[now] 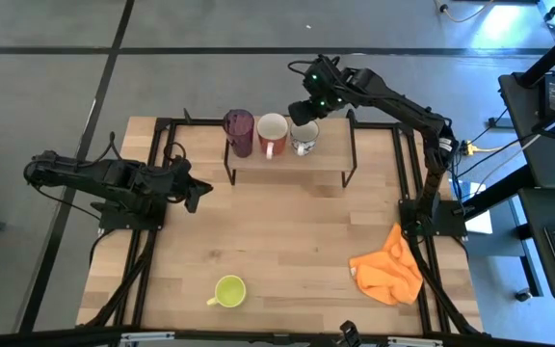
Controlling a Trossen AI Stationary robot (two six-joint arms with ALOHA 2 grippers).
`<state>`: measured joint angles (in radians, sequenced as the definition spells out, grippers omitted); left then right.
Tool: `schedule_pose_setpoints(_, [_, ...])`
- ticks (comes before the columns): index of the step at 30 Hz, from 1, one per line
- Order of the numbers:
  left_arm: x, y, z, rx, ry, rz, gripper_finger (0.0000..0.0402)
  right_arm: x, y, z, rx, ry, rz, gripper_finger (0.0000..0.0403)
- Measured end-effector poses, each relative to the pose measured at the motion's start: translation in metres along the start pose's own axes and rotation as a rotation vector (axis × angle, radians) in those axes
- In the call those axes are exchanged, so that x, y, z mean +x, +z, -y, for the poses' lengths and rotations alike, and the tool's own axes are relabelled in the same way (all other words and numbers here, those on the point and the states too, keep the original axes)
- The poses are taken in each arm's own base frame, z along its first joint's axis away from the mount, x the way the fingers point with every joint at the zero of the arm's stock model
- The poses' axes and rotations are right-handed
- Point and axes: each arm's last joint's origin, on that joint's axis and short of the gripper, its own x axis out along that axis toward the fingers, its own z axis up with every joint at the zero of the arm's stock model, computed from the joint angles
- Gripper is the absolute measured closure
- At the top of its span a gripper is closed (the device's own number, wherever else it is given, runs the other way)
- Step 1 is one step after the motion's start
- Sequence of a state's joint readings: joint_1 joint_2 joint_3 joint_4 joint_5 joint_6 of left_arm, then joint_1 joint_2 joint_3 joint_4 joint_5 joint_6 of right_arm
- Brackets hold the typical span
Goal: Stack small to large cups/mugs on shelf
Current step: Put the blue mug on the shelf
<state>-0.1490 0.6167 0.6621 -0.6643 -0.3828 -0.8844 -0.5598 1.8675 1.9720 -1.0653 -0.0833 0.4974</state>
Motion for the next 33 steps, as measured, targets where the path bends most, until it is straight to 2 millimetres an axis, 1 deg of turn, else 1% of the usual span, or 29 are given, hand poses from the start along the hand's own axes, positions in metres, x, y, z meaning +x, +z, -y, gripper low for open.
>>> schedule_pose_setpoints(12, [0.0, 0.0, 0.0, -0.004, 0.0, 0.0, 0.0347, 0.0, -0.0008, -0.0004, -0.058, 0.02, -0.016, 0.0393])
schedule_pose_setpoints(33, [-0.0001, -0.0026, -0.0031, 0.013, 0.029, -0.026, 0.0347, 0.0002, -0.0021, -0.0024, -0.092, 0.013, -0.015, 0.0393])
